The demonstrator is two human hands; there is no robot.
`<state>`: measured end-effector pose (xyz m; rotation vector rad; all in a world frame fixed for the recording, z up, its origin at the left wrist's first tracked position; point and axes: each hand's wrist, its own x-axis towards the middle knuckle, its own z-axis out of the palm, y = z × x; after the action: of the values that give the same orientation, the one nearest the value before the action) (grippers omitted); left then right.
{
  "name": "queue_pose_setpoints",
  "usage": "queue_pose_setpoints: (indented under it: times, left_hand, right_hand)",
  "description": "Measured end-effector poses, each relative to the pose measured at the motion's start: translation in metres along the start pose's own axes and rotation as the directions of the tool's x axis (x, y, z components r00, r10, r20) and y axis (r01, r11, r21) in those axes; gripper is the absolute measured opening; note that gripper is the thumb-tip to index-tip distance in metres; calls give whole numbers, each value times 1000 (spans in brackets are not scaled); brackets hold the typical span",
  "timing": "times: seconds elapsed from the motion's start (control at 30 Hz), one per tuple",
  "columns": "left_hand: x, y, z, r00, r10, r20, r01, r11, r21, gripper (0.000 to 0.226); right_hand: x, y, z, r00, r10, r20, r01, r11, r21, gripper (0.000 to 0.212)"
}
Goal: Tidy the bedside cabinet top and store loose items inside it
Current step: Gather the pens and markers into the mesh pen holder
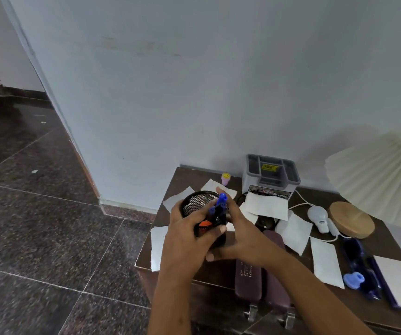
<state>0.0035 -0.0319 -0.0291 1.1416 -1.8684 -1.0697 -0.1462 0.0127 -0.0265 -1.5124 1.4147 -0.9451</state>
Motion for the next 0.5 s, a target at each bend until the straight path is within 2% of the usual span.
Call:
queue_pose_setpoints:
  times: [0.1, 0.2, 0.27, 0.4, 0.5]
  left_hand:
    - [4, 6, 2, 998, -9, -55, 8, 1000, -18, 49]
    - [10, 10, 2, 988, 11, -156, -22, 997, -70, 68]
    - [15, 10, 1, 978, 13, -210, -33, 995, -93, 78]
    - [20, 1, 3, 978, -1, -207, -18, 996, -89, 75]
    - [22, -11, 4, 978, -75, -195, 63, 996, -70, 71]
  right_hand:
    - [16, 1, 9, 986, -44, -161, 38, 998, -41, 106]
    - [42, -1, 12, 961, -103, -258, 89, 994, -65, 89]
    - [62, -2, 11, 952, -85, -295, 73, 996, -52, 80]
    - [108, 11, 0, 913, -25, -406, 25, 1000, -5, 91]
    - [142, 24, -9, 882, 10, -470, 0, 1000, 22, 88]
